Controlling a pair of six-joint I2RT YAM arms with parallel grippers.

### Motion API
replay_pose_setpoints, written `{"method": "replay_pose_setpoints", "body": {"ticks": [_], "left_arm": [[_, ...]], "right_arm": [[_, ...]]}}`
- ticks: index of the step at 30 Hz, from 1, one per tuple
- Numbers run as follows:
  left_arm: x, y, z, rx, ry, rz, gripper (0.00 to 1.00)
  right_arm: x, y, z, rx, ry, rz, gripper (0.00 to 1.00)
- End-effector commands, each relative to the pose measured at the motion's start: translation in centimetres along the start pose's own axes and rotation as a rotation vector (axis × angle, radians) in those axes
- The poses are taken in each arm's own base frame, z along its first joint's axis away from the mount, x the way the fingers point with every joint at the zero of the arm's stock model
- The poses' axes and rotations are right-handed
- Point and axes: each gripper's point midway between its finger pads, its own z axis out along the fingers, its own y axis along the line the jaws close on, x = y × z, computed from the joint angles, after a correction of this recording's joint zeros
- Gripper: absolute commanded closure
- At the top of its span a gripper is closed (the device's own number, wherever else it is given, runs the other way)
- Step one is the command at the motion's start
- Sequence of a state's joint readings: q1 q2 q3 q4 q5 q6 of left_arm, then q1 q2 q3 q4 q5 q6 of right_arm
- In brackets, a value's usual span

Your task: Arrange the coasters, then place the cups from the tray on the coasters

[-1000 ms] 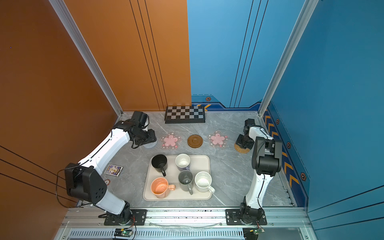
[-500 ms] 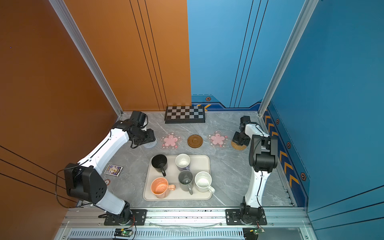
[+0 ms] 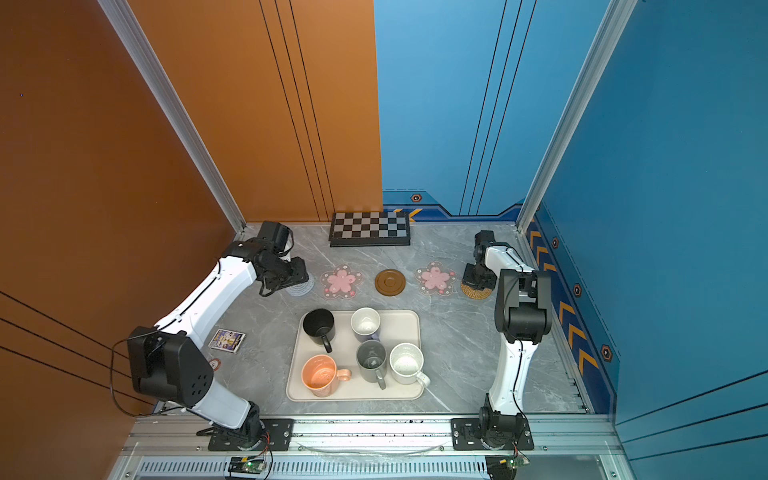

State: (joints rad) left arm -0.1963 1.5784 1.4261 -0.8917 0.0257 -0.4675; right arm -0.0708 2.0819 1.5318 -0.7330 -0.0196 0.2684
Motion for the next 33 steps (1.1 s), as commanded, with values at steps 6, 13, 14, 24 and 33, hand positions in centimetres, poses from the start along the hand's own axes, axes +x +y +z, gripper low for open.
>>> {"method": "replay_pose_setpoints", "body": {"ticks": [6, 13, 14, 24, 33], "left_arm": [[0.4, 1.0, -0.5, -0.018, 0.002, -0.005, 0.39], [0.4, 0.9, -0.4, -0.017, 0.005, -0.006, 0.39], [0.5, 0.9, -0.3, -0.018, 0.007, -0.009, 0.39], [0.9, 1.2, -0.2, -0.026, 0.013, -0.021, 0.39], [1.0, 1.0, -0.1, -0.024, 0.018, -0.021, 0.39]], "right_arm": [[1.7, -2.9, 0.9, 0.104, 0.093, -0.021, 1.0], [0.8, -2.9, 1.0, 0.104, 0.082, -0.056, 1.0], [0.7, -2.9, 1.1, 0.103, 0.082, -0.057, 1.0], [-0.1, -2.7, 1.7, 0.103, 0.077, -0.067, 1.0], [-0.8, -1.4, 1.6, 0.07, 0.063, -0.07, 1.0]]}}
